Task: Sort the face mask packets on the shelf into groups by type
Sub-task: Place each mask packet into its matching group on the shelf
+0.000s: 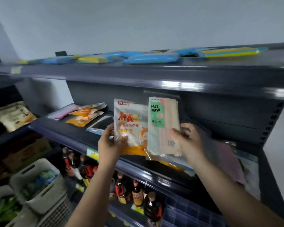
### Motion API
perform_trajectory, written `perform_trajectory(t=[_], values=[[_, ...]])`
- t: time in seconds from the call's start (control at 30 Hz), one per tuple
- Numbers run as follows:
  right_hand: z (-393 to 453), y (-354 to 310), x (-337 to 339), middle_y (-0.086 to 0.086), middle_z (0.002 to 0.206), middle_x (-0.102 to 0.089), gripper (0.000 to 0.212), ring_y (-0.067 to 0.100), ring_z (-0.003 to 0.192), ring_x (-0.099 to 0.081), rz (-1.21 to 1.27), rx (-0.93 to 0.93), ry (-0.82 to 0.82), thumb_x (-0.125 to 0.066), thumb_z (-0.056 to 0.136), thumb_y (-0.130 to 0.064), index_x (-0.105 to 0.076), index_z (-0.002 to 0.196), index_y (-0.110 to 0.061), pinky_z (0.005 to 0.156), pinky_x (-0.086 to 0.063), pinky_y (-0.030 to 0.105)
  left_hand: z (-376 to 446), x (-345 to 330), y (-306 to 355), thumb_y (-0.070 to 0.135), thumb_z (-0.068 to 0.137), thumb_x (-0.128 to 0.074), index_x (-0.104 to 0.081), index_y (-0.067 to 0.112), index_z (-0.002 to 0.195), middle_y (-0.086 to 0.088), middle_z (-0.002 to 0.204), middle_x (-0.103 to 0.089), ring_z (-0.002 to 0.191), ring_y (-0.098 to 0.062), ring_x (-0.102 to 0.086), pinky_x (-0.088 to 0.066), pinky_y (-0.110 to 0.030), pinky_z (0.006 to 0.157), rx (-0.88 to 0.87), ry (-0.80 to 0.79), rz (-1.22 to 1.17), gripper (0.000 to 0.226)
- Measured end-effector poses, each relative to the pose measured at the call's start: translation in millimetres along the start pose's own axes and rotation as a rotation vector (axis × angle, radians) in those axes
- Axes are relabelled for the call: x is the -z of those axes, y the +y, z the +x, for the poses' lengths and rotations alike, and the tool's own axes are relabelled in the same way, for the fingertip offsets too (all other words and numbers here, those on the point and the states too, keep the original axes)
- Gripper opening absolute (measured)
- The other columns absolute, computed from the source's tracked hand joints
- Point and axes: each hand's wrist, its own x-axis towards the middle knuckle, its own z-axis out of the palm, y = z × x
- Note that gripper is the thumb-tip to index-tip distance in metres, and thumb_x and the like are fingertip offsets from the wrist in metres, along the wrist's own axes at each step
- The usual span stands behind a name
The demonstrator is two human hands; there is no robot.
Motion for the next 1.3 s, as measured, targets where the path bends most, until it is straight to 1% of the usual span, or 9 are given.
perform_trajectory(t=[0.4, 0.53, 0.73, 0.9, 0.97, 1.03, 1.1, 1.17, 1.3], values=[[-35, 31, -159, -0.002, 0.085, -0.059, 0.031, 0.019, 0.080, -0.061, -0.035, -0.100, 0.001, -0.068, 0.084, -0.012, -0.046, 0.106, -0.017, 0.076, -0.055, 0.044, 41, 158, -35, 0.005, 0.079, -0.071, -0.056, 0.019, 0.124, -0.003, 0.100, -0.062, 0.088, -0.019, -0.062, -0.053, -0.030, 0.071, 0.039, 0.128, 0.122, 0.050], [-37, 44, -185, 0.000, 0.093, -0.058, 0.037, 0.018, 0.083, -0.058, -0.080, -0.149, 0.056, -0.065, 0.084, -0.006, -0.045, 0.114, -0.017, 0.080, -0.053, 0.041, 58, 190, -53, 0.005, 0.079, -0.072, -0.053, 0.014, 0.129, -0.006, 0.106, -0.063, 0.098, -0.028, -0.063, -0.054, -0.045, 0.085, 0.060, 0.110, 0.112, 0.054], [-28, 63, -202, 0.006, 0.103, -0.059, 0.043, 0.020, 0.091, -0.056, -0.107, -0.186, 0.185, -0.059, 0.083, -0.001, -0.047, 0.124, -0.006, 0.089, -0.052, 0.043, 81, 214, -75, 0.005, 0.079, -0.072, -0.054, 0.013, 0.128, -0.011, 0.110, -0.064, 0.098, -0.027, -0.063, -0.054, -0.039, 0.077, 0.082, 0.095, 0.081, 0.053], [6, 65, -201, 0.002, 0.093, -0.054, 0.058, 0.021, 0.089, -0.053, -0.218, -0.149, 0.261, -0.052, 0.088, 0.001, -0.030, 0.140, -0.006, 0.073, -0.043, 0.030, 106, 216, -84, 0.010, 0.080, -0.073, -0.055, 0.014, 0.127, -0.011, 0.109, -0.066, 0.099, -0.029, -0.064, -0.054, -0.050, 0.085, 0.076, 0.090, 0.100, 0.050], [22, 69, -200, 0.006, 0.098, -0.054, 0.067, 0.026, 0.096, -0.056, -0.347, -0.163, 0.238, -0.048, 0.089, 0.003, -0.017, 0.147, -0.007, 0.073, -0.042, 0.029, 118, 214, -86, 0.010, 0.080, -0.073, -0.055, 0.016, 0.127, -0.012, 0.109, -0.065, 0.098, -0.029, -0.064, -0.054, -0.049, 0.085, 0.073, 0.082, 0.098, 0.051], [38, 73, -201, 0.015, 0.133, -0.044, 0.074, 0.035, 0.124, -0.045, -0.524, -0.195, 0.229, -0.047, 0.087, 0.004, -0.008, 0.149, -0.007, 0.087, -0.042, 0.032, 131, 212, -89, 0.010, 0.080, -0.072, -0.056, 0.016, 0.126, -0.012, 0.107, -0.064, 0.094, -0.029, -0.063, -0.055, -0.045, 0.081, 0.056, 0.082, 0.099, 0.049], [47, 74, -208, 0.019, 0.157, -0.008, 0.079, 0.037, 0.144, -0.012, -0.813, -0.242, 0.194, -0.048, 0.088, 0.000, 0.001, 0.149, -0.002, 0.114, -0.021, 0.037, 143, 209, -90, 0.008, 0.082, -0.070, -0.056, 0.019, 0.123, -0.007, 0.096, -0.063, 0.083, -0.024, -0.061, -0.052, -0.037, 0.075, 0.052, 0.083, 0.100, 0.044], [54, 75, -223, 0.023, 0.156, 0.012, 0.079, 0.036, 0.145, 0.012, -0.972, -0.190, 0.083, -0.048, 0.091, -0.006, 0.008, 0.147, 0.003, 0.119, 0.003, 0.038, 154, 205, -91, 0.006, 0.082, -0.069, -0.057, 0.025, 0.118, -0.002, 0.090, -0.062, 0.079, -0.021, -0.061, -0.053, -0.039, 0.076, 0.063, 0.079, 0.082, 0.042], [61, 73, -263, 0.015, 0.159, -0.009, 0.065, 0.026, 0.147, -0.008, -0.815, -0.024, -0.200, -0.045, 0.097, -0.020, -0.010, 0.149, -0.003, 0.117, -0.012, 0.030, 177, 202, -94, 0.006, 0.081, -0.070, -0.057, 0.027, 0.115, -0.004, 0.098, -0.063, 0.091, -0.028, -0.063, -0.055, -0.046, 0.080, 0.102, 0.057, 0.026, 0.042]])
